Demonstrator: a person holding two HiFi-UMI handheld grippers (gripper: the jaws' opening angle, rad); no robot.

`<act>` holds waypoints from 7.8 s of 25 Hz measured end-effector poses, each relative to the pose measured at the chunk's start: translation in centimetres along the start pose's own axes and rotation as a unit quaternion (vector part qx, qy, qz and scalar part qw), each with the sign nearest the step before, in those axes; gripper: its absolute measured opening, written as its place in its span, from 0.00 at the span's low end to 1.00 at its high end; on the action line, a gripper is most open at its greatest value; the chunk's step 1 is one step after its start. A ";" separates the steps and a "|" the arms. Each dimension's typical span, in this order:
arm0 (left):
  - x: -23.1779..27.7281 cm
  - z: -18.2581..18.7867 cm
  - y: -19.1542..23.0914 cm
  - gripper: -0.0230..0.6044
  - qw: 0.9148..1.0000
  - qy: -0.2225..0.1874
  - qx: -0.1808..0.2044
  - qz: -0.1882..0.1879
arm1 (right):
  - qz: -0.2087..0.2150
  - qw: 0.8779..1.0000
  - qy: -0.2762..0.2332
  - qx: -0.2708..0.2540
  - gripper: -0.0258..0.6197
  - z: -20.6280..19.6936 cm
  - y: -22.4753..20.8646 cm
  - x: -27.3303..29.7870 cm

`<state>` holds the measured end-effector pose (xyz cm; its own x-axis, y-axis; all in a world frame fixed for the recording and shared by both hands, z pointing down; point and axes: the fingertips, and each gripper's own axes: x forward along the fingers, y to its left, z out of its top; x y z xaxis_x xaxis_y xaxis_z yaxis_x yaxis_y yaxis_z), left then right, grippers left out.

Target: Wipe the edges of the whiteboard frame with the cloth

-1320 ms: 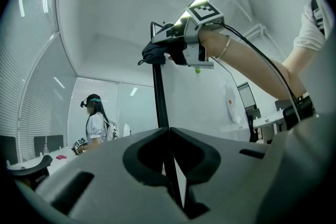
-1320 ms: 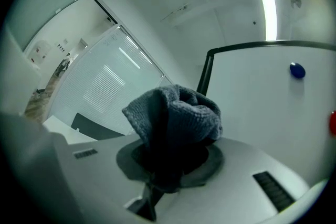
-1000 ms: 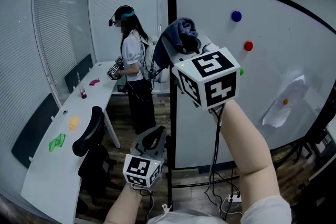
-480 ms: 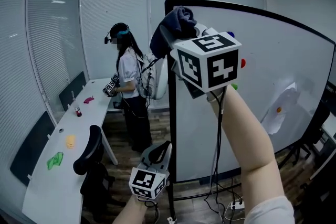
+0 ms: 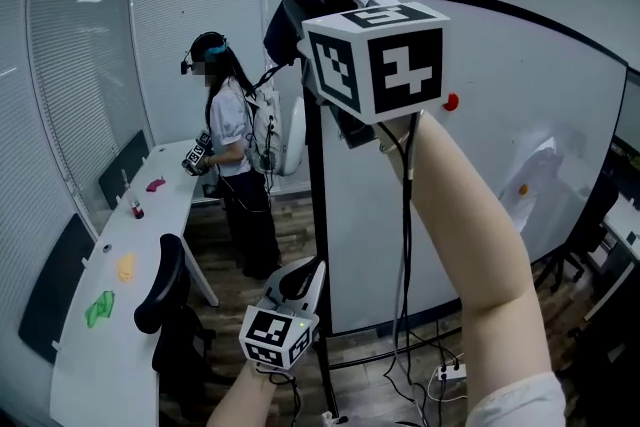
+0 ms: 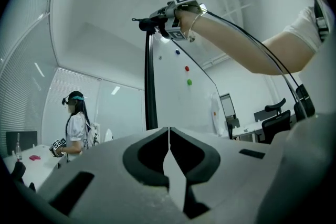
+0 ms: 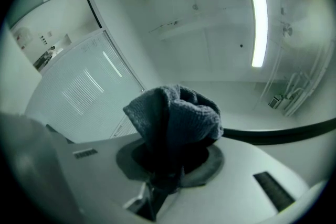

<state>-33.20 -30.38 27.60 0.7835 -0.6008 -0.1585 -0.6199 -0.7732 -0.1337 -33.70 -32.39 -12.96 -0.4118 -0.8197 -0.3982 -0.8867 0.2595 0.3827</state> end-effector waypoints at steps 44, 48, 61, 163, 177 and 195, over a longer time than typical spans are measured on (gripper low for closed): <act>18.4 1.9 -20.4 0.07 0.996 -0.018 0.043 0.077 | -0.031 0.993 -0.037 -0.107 0.16 -1.3 -27.1 -14.4; 19.5 1.6 -21.2 0.07 0.997 -0.011 0.039 0.058 | -0.031 0.994 -0.038 -0.096 0.16 -1.3 -28.3 -14.8; 22.9 1.3 -22.4 0.07 0.998 -0.002 0.048 -0.027 | -0.083 0.990 -0.042 -0.104 0.16 -1.2 -33.5 -16.8; 66.2 -2.8 -70.5 0.07 0.984 0.020 -0.002 -0.177 | -0.252 0.967 0.035 0.033 0.16 -14.6 -99.7 -56.3; 65.2 -4.8 -72.7 0.07 0.981 0.035 -0.021 -0.187 | -0.261 0.961 0.078 0.041 0.16 -20.5 -97.2 -58.7; 64.0 -8.1 -74.5 0.07 0.980 0.058 -0.036 -0.185 | -0.250 0.957 0.146 0.035 0.16 -28.2 -94.1 -62.1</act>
<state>63.49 -12.91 35.32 0.9561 -0.2930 0.0011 -0.2916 -0.9522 -0.0914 81.26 -20.30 -0.77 0.1340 -0.9552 -0.2640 -0.9736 -0.1765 0.1446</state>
